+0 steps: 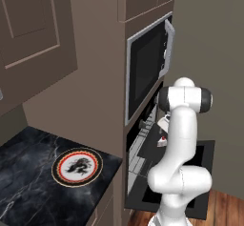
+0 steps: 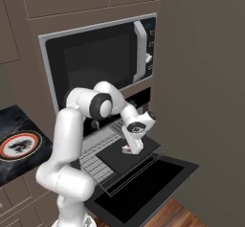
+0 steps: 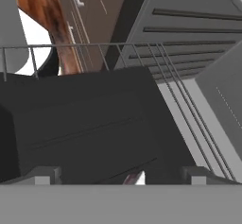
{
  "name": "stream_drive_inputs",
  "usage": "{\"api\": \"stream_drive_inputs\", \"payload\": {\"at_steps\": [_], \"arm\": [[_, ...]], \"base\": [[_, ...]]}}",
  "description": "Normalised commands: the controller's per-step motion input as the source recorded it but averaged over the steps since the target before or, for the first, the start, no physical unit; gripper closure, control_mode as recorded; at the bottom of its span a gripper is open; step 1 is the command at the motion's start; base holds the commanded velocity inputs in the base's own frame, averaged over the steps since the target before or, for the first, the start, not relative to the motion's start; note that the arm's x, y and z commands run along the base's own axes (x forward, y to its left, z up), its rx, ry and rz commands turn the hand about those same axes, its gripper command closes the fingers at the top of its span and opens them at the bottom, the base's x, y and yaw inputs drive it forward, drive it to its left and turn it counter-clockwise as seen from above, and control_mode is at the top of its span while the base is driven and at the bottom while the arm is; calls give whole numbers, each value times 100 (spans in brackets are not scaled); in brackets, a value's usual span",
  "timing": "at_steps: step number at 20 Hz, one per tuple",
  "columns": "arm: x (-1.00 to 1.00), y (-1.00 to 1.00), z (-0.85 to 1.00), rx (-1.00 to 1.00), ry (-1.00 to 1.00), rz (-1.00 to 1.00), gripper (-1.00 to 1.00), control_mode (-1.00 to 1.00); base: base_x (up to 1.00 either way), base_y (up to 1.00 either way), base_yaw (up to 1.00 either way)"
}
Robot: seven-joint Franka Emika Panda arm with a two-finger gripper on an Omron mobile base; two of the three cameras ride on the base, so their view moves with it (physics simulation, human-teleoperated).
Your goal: Take the baked cake out of the oven and place it on the plate for cooling. Then close the oven door.
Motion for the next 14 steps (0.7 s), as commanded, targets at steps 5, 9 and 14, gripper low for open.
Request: {"api": "stream_drive_inputs", "payload": {"at_steps": [5, 9, 14], "arm": [[3, 4, -22, -3, 0, 0, -100, -100], [0, 9, -24, -6, 0, 0, -100, -100], [1, 5, -13, -6, 0, 0, -100, -100]], "base": [[0, 0, 0], [0, 0, 0], [0, 0, 0]]}}
